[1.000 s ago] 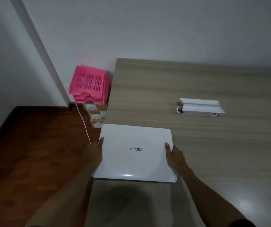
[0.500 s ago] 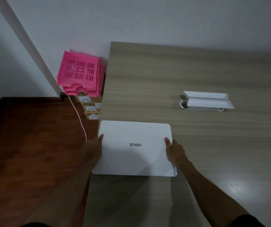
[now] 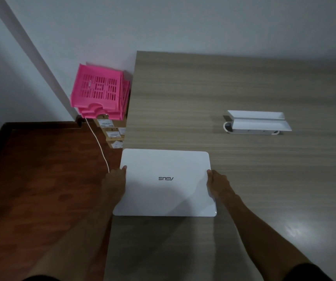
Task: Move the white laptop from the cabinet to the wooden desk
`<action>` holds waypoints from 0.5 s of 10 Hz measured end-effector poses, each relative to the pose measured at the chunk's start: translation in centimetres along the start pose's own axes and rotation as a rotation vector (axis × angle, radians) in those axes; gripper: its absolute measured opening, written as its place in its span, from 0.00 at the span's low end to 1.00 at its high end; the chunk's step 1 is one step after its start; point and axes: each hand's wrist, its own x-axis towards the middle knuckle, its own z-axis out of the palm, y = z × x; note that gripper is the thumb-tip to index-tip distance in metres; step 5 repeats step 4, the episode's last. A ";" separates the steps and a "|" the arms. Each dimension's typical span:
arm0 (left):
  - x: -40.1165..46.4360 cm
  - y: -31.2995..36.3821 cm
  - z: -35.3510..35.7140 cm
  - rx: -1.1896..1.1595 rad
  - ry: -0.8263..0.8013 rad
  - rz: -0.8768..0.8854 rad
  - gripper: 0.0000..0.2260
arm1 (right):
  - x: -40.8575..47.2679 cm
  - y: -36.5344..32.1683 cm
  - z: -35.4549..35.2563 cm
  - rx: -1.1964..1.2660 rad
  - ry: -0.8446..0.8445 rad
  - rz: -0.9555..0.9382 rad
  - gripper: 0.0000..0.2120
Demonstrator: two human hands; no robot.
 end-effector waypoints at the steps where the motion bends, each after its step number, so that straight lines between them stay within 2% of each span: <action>1: -0.2 0.6 -1.6 -0.095 -0.127 -0.076 0.11 | -0.5 0.0 -0.4 0.060 -0.011 -0.009 0.24; 2: -0.4 1.0 -2.4 -0.169 -0.120 -0.120 0.21 | -1.6 0.4 -1.0 0.125 -0.022 -0.013 0.21; 3: -1.6 1.0 -4.1 -0.249 -0.188 -0.163 0.26 | -4.2 0.5 -1.7 0.089 0.007 -0.085 0.19; 4: -3.3 0.4 -4.3 -0.305 -0.082 -0.039 0.25 | -6.6 0.6 -1.9 0.031 0.069 -0.196 0.21; 5: -3.3 0.4 -4.3 -0.305 -0.082 -0.039 0.25 | -6.6 0.6 -1.9 0.031 0.069 -0.196 0.21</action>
